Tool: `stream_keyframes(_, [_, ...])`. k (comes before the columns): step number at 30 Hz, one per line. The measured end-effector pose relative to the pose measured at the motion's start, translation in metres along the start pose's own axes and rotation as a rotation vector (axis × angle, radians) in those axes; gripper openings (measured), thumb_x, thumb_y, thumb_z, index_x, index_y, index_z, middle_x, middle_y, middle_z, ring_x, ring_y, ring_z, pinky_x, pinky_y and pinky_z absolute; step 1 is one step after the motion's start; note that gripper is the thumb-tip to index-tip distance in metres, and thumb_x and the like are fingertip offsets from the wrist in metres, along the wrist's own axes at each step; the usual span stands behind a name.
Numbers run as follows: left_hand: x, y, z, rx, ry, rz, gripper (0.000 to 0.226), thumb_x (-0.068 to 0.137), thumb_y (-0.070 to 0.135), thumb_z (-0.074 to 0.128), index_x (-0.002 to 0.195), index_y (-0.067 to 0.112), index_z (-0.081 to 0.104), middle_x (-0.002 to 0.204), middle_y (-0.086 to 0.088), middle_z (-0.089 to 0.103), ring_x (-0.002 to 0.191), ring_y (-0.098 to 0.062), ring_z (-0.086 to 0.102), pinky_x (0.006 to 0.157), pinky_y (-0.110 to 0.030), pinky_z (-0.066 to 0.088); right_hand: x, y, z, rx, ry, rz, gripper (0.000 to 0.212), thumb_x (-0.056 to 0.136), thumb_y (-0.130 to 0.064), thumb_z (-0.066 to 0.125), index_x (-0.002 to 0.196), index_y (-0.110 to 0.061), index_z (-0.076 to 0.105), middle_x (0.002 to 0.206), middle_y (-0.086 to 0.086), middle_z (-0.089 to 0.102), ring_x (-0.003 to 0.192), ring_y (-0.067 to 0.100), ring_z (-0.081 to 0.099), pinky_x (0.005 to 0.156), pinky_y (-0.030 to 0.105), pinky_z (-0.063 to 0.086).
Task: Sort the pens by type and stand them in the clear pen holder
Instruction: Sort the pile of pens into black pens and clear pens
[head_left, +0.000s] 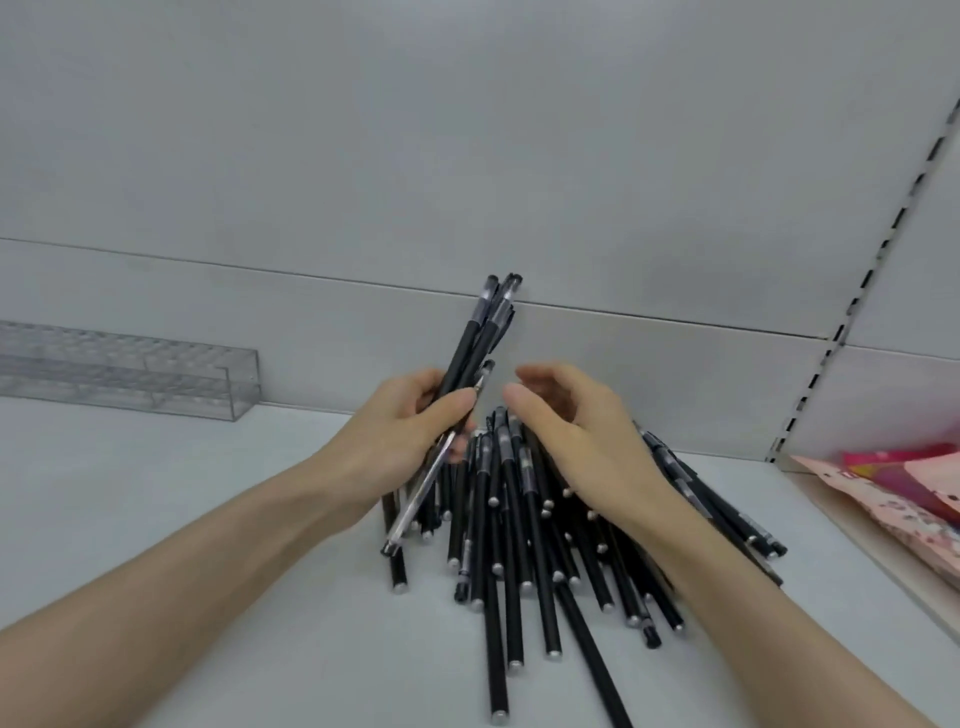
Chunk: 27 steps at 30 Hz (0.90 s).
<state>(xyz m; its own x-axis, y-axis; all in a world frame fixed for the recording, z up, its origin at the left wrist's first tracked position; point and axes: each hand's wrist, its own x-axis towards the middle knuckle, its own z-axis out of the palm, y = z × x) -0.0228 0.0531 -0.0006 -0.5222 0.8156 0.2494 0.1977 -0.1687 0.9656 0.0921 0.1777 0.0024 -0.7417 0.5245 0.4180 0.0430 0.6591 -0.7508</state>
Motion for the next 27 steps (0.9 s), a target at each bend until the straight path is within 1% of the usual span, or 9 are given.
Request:
stream_keyframes(2, [-0.006,0.004,0.006,-0.078,-0.062,0.013,0.017,0.097,0.015,0.048,0.107,0.010,0.061,0.071,0.001,0.057,0.057,-0.008,0.051,0.054,-0.019,0.047,0.001,-0.005,0.001,0.188,-0.007,0.037,0.034,0.090,-0.037,0.060,0.117,-0.016,0.063,0.106,-0.009,0.068,0.098,0.002,0.063,0.091,0.021,0.048])
stream_keyframes(5, [-0.010,0.003,0.014,-0.102,-0.115,-0.005,0.016,0.095,0.017,0.051,0.106,0.013,0.063,0.074,0.000,0.063,0.055,-0.009,0.054,0.052,-0.020,0.047,0.002,-0.011,-0.002,0.360,0.030,0.082,0.022,0.088,-0.030,0.065,0.101,-0.013,0.069,0.085,-0.007,0.071,0.082,0.007,0.066,0.084,0.027,0.052])
stream_keyframes(8, [-0.011,-0.002,0.017,-0.108,-0.121,-0.009,0.019,0.095,0.020,0.051,0.108,0.013,0.063,0.083,-0.006,0.068,0.064,-0.013,0.061,0.056,-0.022,0.050,0.001,-0.011,-0.005,0.403,0.044,0.104,0.010,0.086,-0.022,0.068,0.086,-0.013,0.070,0.071,-0.009,0.069,0.066,0.001,0.062,0.068,0.016,0.049])
stream_keyframes(11, [-0.010,0.000,0.017,-0.113,-0.100,-0.031,0.020,0.095,0.020,0.049,0.103,0.009,0.064,0.084,-0.011,0.071,0.068,-0.015,0.066,0.060,-0.023,0.055,0.003,-0.009,-0.006,0.448,0.110,0.150,0.008,0.087,-0.014,0.068,0.081,-0.009,0.068,0.070,0.002,0.067,0.060,0.004,0.060,0.062,0.018,0.050])
stream_keyframes(15, [-0.005,0.001,0.011,-0.092,0.011,-0.051,0.024,0.098,0.018,0.045,0.099,-0.002,0.059,0.073,-0.012,0.065,0.055,-0.011,0.061,0.053,-0.019,0.053,0.009,-0.004,-0.013,0.508,0.274,0.192,0.004,0.084,-0.008,0.070,0.082,-0.009,0.066,0.068,0.005,0.067,0.053,0.006,0.058,0.055,0.017,0.049])
stream_keyframes(20, [0.001,-0.004,-0.002,0.050,0.168,0.001,0.024,0.101,0.017,0.040,0.107,-0.003,0.052,0.072,-0.006,0.054,0.048,-0.008,0.045,0.043,-0.019,0.037,0.023,-0.001,-0.026,0.388,0.262,0.202,0.011,0.087,-0.006,0.065,0.078,-0.010,0.062,0.070,0.007,0.062,0.045,0.001,0.051,0.051,0.014,0.048])
stream_keyframes(22, [0.000,-0.003,-0.004,0.003,0.128,-0.004,0.025,0.101,0.016,0.038,0.108,-0.005,0.051,0.071,-0.008,0.050,0.048,-0.009,0.040,0.042,-0.019,0.034,0.030,0.001,-0.028,0.237,0.222,0.224,0.016,0.087,-0.008,0.066,0.073,-0.013,0.061,0.065,0.002,0.058,0.047,0.002,0.050,0.053,0.015,0.046])
stream_keyframes(25, [-0.002,-0.001,-0.001,-0.034,0.029,-0.032,0.030,0.101,0.019,0.039,0.105,-0.006,0.055,0.078,-0.016,0.050,0.053,-0.015,0.039,0.047,-0.021,0.034,0.037,0.011,-0.023,0.026,0.186,0.238,0.020,0.086,-0.011,0.067,0.069,-0.019,0.060,0.064,-0.004,0.058,0.059,0.008,0.051,0.062,0.020,0.041])
stream_keyframes(27, [-0.004,-0.001,0.001,-0.060,-0.011,-0.056,0.031,0.101,0.021,0.040,0.099,-0.004,0.059,0.077,-0.017,0.050,0.053,-0.017,0.040,0.048,-0.021,0.035,0.037,0.017,-0.019,-0.057,0.178,0.206,0.014,0.087,-0.013,0.067,0.074,-0.019,0.063,0.069,-0.006,0.060,0.067,0.009,0.054,0.062,0.016,0.040])
